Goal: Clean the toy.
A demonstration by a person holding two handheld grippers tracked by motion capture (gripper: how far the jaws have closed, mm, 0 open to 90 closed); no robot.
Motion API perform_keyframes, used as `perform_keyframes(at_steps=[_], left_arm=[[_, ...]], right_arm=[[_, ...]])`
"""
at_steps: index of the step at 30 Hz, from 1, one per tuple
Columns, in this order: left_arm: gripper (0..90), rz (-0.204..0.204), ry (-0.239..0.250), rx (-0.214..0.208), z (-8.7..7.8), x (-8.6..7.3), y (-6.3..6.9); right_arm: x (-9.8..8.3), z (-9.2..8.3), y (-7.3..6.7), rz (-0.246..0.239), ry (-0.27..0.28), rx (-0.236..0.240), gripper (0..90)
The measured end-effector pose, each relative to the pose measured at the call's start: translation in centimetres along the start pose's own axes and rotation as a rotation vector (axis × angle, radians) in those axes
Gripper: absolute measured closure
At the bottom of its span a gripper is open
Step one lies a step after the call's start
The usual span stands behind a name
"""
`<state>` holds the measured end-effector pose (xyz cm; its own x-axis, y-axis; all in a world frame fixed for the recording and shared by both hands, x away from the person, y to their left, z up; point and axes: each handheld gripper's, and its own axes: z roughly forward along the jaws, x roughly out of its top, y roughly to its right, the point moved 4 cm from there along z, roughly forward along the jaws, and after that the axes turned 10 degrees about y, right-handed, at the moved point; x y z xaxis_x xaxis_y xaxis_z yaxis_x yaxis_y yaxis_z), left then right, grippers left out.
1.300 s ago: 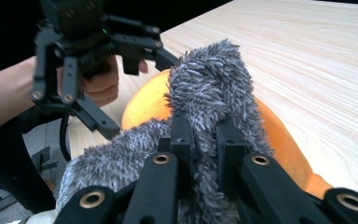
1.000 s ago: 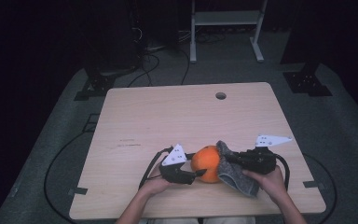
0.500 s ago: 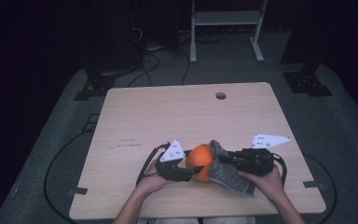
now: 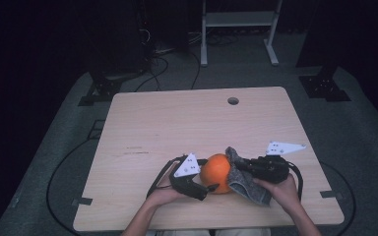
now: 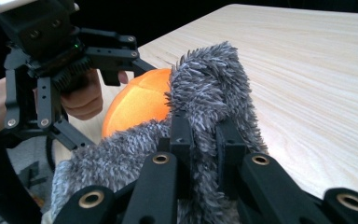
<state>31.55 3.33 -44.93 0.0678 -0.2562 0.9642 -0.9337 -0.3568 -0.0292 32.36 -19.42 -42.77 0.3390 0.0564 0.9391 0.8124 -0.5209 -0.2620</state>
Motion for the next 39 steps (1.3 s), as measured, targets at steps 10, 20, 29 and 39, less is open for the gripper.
perform_keyframes(at_steps=[10, 20, 29, 39], left_arm=[[41.1, -0.024, -0.003, 0.056, 0.1, 1.1, 0.5], [23.1, 0.009, -0.012, 0.041, 0.4, 0.9, 0.9], [37.3, 0.017, -0.038, 0.045, 1.1, 0.2, 1.4], [16.3, -0.007, -0.037, 0.044, 1.6, 0.3, 1.3]], right_arm=[[2.2, -0.3, -3.3, -0.089, 0.019, 0.115, 79.9], [1.3, -0.2, -2.3, -0.135, -0.020, 0.048, 79.9], [1.8, 0.4, -4.2, -0.207, -0.052, 0.076, 80.0], [1.0, -1.5, 0.0, -0.100, -0.016, -0.035, 80.0]])
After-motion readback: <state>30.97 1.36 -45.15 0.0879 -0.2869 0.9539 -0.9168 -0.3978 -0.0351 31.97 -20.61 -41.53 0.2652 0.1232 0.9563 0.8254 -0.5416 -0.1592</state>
